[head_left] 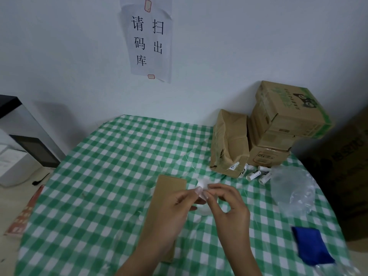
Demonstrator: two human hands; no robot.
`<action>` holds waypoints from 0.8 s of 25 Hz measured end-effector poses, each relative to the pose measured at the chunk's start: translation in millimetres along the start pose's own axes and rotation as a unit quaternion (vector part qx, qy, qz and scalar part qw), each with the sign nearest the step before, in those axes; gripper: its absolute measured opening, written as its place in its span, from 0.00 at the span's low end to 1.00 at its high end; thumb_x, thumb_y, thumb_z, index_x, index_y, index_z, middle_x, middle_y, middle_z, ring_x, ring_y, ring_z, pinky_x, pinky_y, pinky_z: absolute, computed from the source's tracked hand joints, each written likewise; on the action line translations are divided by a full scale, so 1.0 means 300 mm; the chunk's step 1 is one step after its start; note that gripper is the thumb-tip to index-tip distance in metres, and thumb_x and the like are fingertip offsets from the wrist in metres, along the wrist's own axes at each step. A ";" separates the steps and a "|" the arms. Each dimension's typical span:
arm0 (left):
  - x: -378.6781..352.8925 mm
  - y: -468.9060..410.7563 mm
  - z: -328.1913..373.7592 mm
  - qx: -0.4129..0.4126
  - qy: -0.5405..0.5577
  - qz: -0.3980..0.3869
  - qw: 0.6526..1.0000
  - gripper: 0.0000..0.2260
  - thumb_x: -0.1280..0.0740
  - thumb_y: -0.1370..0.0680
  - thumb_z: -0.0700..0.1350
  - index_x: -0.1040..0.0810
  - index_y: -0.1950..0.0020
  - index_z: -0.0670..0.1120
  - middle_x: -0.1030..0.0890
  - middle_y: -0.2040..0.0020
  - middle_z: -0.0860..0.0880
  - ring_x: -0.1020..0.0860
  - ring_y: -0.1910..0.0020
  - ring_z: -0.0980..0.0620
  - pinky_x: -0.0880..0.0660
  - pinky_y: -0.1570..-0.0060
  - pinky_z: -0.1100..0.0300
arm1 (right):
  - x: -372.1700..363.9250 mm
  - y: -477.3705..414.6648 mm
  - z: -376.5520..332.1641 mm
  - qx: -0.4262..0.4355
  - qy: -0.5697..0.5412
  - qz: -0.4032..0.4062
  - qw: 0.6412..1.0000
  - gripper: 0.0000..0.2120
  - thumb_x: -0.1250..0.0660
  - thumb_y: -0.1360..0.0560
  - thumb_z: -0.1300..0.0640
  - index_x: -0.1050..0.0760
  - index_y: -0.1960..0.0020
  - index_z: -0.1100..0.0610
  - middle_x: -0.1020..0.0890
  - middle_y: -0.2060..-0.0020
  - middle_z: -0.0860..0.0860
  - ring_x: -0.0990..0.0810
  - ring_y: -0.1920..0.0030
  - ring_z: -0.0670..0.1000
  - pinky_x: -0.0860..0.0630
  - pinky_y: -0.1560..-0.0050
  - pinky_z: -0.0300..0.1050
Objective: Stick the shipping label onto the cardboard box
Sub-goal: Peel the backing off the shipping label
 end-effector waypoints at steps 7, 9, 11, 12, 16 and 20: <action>0.018 -0.003 -0.004 -0.020 -0.029 0.009 0.999 0.11 0.34 0.22 0.56 0.14 0.51 0.56 0.13 0.52 0.54 0.16 0.48 0.54 0.24 0.38 0.46 | -0.019 0.000 0.039 -0.077 -0.066 -0.022 0.995 0.03 0.29 0.27 0.56 0.19 0.60 0.51 0.16 0.55 0.43 0.18 0.48 0.46 0.24 0.47 0.44; 0.027 -0.002 -0.012 -0.015 -0.029 0.023 0.999 0.10 0.34 0.22 0.56 0.13 0.53 0.56 0.13 0.53 0.54 0.15 0.49 0.53 0.24 0.38 0.45 | -0.010 0.001 0.066 -0.122 -0.121 -0.007 0.985 0.05 0.30 0.25 0.60 0.19 0.59 0.54 0.15 0.57 0.46 0.17 0.53 0.47 0.23 0.52 0.41; 0.036 -0.002 -0.016 -0.008 -0.029 0.037 0.999 0.10 0.34 0.22 0.55 0.13 0.55 0.56 0.12 0.55 0.54 0.15 0.51 0.54 0.23 0.39 0.46 | -0.002 0.004 0.070 -0.139 -0.144 0.003 0.980 0.04 0.32 0.24 0.62 0.20 0.57 0.57 0.15 0.60 0.46 0.17 0.58 0.43 0.23 0.57 0.34; 0.035 -0.001 -0.015 -0.008 -0.031 0.037 0.999 0.10 0.34 0.22 0.55 0.13 0.56 0.56 0.13 0.56 0.54 0.15 0.51 0.55 0.23 0.39 0.47 | -0.003 0.006 0.069 -0.139 -0.144 -0.001 0.980 0.04 0.32 0.24 0.61 0.20 0.57 0.58 0.15 0.59 0.46 0.18 0.58 0.42 0.23 0.58 0.34; 0.026 -0.001 -0.025 -0.006 -0.040 0.024 0.999 0.09 0.33 0.25 0.59 0.14 0.56 0.59 0.13 0.55 0.55 0.15 0.50 0.54 0.23 0.39 0.47 | -0.036 0.024 0.071 -0.105 -0.064 -0.073 0.990 0.12 0.25 0.32 0.45 0.21 0.53 0.49 0.17 0.52 0.46 0.19 0.47 0.45 0.24 0.47 0.42; 0.034 0.001 -0.049 0.012 -0.049 0.030 0.998 0.09 0.34 0.22 0.57 0.14 0.55 0.58 0.13 0.54 0.56 0.16 0.50 0.55 0.23 0.39 0.46 | -0.044 0.031 0.099 -0.112 -0.024 -0.074 0.991 0.12 0.24 0.33 0.46 0.22 0.54 0.49 0.17 0.54 0.45 0.19 0.50 0.45 0.23 0.49 0.44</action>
Point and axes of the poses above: each hand's wrist, its own y-axis away from the middle knuckle, its own x-axis out of the back of the hand, z = x × y, the point moved 7 cm from there along -y, towards the middle knuckle
